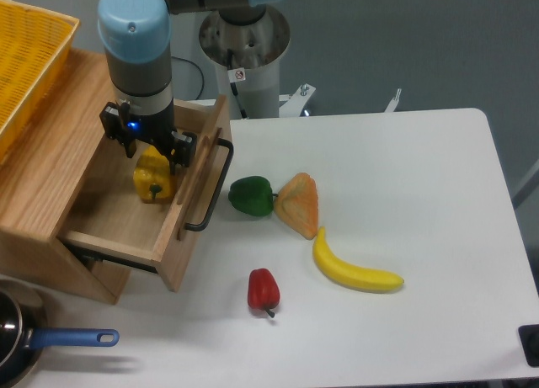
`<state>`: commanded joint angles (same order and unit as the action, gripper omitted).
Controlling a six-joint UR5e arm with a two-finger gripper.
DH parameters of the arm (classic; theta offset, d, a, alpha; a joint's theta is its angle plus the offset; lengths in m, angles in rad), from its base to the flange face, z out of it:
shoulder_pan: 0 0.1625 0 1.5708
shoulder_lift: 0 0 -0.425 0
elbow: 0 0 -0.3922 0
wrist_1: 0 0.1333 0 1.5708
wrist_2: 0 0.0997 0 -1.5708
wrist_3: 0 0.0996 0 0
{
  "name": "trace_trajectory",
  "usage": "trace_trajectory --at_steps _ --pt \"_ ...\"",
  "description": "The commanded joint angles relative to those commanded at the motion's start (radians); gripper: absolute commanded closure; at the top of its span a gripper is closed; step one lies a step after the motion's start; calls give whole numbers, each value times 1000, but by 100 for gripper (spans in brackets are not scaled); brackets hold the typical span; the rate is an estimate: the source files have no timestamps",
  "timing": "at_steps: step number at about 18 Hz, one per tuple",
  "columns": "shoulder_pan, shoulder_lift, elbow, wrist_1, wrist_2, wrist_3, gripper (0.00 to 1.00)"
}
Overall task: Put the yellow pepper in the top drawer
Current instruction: 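Open the gripper to release the yellow pepper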
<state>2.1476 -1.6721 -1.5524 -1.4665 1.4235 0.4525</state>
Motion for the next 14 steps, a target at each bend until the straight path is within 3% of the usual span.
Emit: trace_trajectory --at_steps 14 --pt "11 58 29 -6 0 0 13"
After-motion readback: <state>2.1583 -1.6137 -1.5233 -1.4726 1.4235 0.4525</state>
